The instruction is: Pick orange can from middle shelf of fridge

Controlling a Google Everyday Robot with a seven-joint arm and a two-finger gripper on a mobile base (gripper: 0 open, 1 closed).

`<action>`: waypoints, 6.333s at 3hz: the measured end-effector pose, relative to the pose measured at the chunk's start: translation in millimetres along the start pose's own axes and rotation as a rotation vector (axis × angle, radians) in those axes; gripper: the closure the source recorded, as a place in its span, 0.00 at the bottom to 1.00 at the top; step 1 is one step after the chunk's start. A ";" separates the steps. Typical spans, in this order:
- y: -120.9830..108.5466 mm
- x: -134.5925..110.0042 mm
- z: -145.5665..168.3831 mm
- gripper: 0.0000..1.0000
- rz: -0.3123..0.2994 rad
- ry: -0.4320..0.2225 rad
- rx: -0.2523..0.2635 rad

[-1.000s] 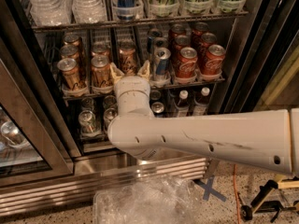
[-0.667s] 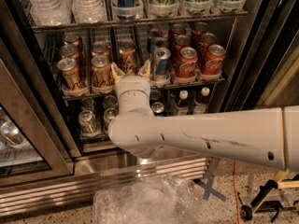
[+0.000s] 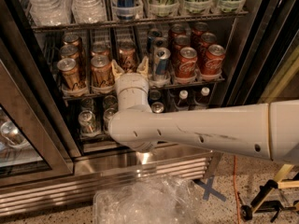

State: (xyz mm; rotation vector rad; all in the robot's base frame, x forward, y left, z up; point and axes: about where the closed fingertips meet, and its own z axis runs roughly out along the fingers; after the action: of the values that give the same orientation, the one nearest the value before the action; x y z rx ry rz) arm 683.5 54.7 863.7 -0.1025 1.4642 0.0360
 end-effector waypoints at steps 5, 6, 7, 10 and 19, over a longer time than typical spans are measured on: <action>-9.2 5.7 53.8 0.29 0.007 -0.032 0.013; -13.7 8.7 64.7 0.29 0.007 -0.029 0.020; -15.2 13.3 73.8 0.31 0.014 -0.024 0.024; -15.5 16.1 79.3 0.87 0.022 -0.021 0.026; 11.1 -64.5 -33.5 1.00 0.245 -0.013 -0.337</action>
Offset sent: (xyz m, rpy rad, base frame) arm 0.0318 -0.0041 0.0039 0.0021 -0.0434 -0.0132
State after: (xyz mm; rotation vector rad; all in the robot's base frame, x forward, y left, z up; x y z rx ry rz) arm 642.5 65.1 923.8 -0.1961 1.4399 0.4826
